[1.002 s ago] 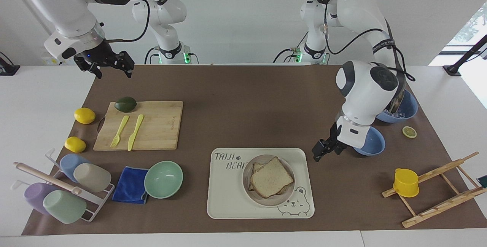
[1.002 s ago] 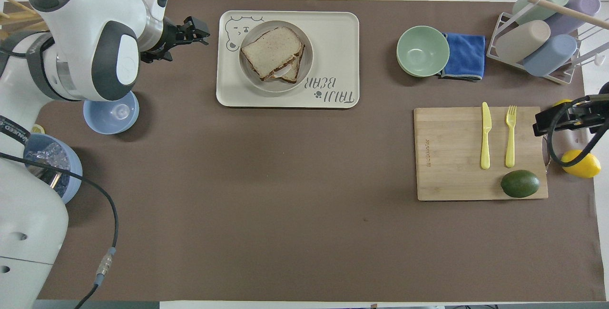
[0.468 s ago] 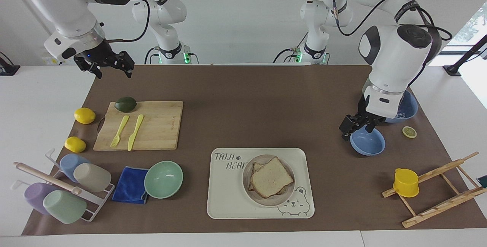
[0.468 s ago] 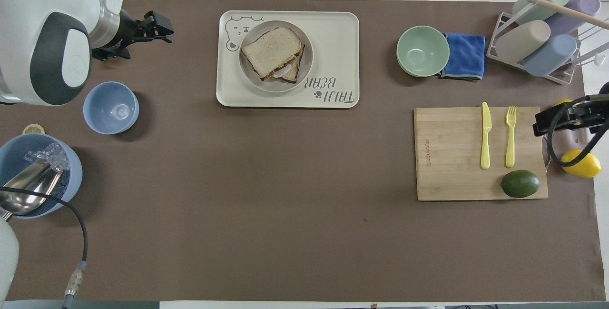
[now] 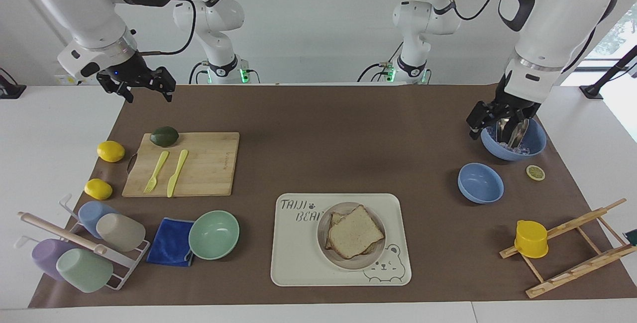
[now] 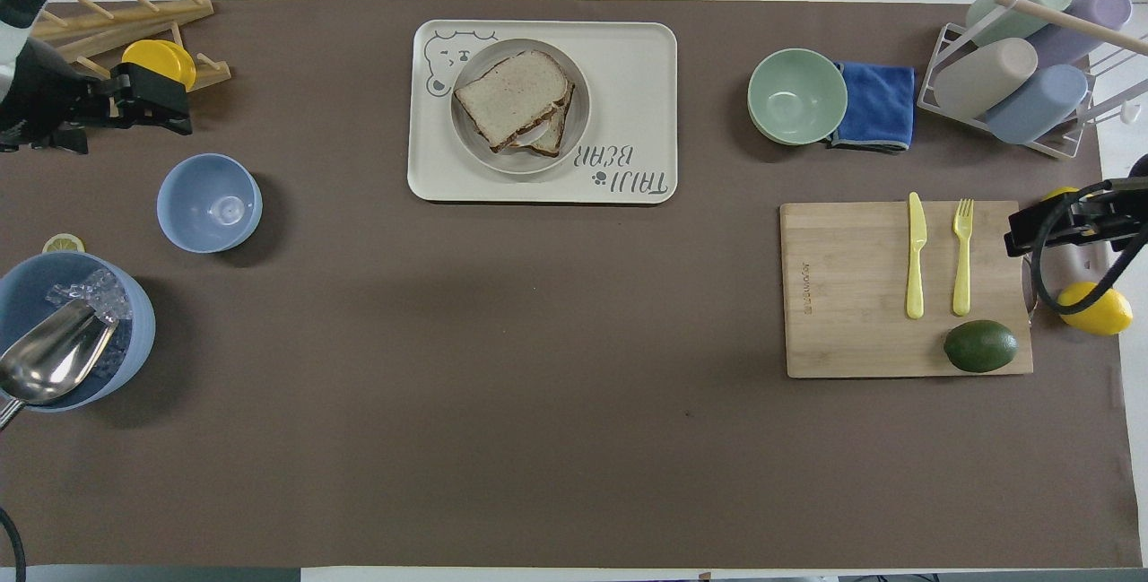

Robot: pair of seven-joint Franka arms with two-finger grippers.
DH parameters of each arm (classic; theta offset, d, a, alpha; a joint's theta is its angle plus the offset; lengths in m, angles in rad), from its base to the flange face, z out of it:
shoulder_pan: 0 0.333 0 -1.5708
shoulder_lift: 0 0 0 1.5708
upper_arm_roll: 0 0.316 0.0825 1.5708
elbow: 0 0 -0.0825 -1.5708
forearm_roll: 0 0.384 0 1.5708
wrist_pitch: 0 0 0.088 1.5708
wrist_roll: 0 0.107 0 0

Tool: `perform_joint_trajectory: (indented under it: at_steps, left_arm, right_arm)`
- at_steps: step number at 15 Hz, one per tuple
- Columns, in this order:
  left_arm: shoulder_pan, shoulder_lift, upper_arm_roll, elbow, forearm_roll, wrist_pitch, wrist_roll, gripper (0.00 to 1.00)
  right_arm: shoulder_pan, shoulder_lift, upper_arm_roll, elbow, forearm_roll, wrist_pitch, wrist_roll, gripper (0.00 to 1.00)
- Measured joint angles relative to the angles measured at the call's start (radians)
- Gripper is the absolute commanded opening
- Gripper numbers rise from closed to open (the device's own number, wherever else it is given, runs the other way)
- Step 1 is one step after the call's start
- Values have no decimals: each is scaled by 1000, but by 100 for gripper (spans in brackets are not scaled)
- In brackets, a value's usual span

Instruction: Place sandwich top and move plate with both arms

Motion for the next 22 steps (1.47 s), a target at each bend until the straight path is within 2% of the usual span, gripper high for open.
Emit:
perform_joint_trajectory:
  at_steps: [4,8,11,14,22]
  left_arm:
    - [-3,-57,-6,-2,6,-133,19,100]
    - [-4,-88,-14,-16,6,-190,25,100]
    - [4,-163,-31,-93,6,-209,44,100]
    - [97,-226,-124,-155,7,-210,74,100]
    - [133,-225,-171,-144,-12,-174,82,100]
  right_arm:
    - [0,0,0,0,0,0,0,100]
    - [0,0,0,0,0,0,0,100]
    - [0,0,0,0,0,0,0,100]
    - [0,0,0,0,0,0,0,100]
    - [0,0,0,0,0,0,0,100]
